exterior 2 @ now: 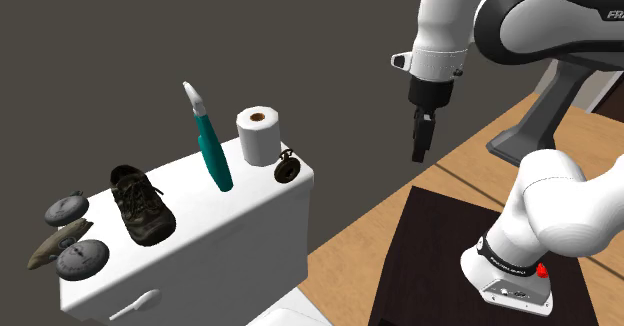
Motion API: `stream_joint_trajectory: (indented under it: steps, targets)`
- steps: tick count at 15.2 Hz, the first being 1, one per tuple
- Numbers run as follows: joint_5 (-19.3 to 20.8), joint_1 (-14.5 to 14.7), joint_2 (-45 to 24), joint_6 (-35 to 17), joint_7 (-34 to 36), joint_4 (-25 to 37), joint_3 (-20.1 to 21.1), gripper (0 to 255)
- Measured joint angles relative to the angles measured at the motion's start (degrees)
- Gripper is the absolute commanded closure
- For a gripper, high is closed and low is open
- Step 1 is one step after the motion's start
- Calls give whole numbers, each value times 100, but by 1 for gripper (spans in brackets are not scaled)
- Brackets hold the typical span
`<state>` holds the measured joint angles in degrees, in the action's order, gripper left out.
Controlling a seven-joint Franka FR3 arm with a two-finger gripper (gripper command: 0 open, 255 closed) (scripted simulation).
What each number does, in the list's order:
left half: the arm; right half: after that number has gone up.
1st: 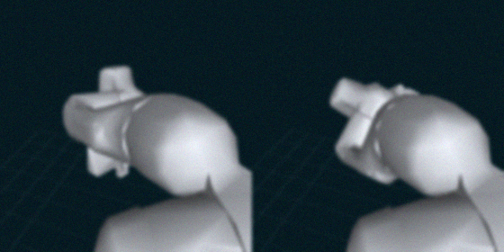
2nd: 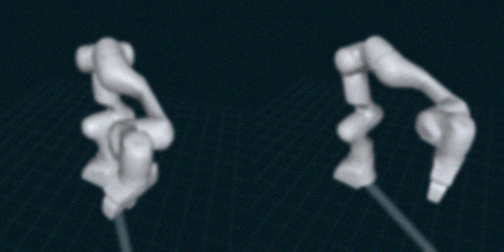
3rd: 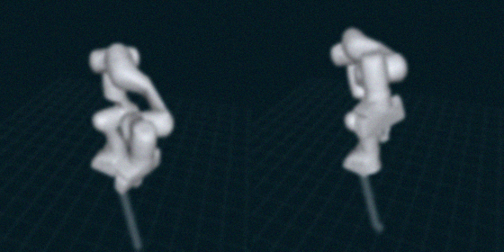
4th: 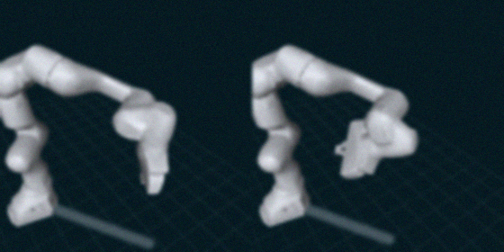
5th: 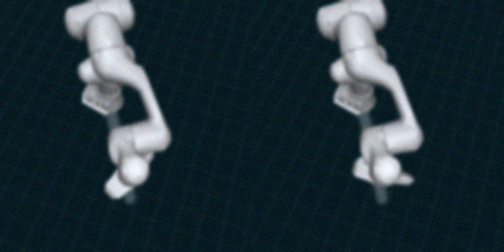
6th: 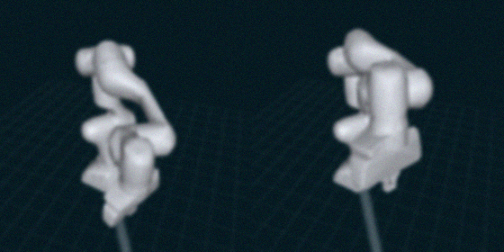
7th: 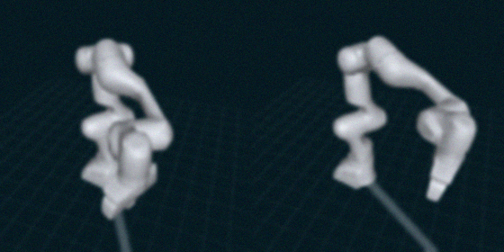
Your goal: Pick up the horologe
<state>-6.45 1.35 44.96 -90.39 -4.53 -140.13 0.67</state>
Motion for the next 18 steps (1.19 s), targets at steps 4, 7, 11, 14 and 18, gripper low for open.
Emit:
stream_joint_trajectory:
  steps: [4,7,11,14,18]
  targets:
    - [-37,-24,-163,-387,355,53,276,0]
    - [-57,-64,-543,-950,925,255,721,0]
    - [132,-233,-1143,-1638,1681,658,1259,0]
    - [392,-399,-1548,-2068,2312,953,1669,0]
    - [957,-691,-2223,-2474,3284,1560,2275,0]
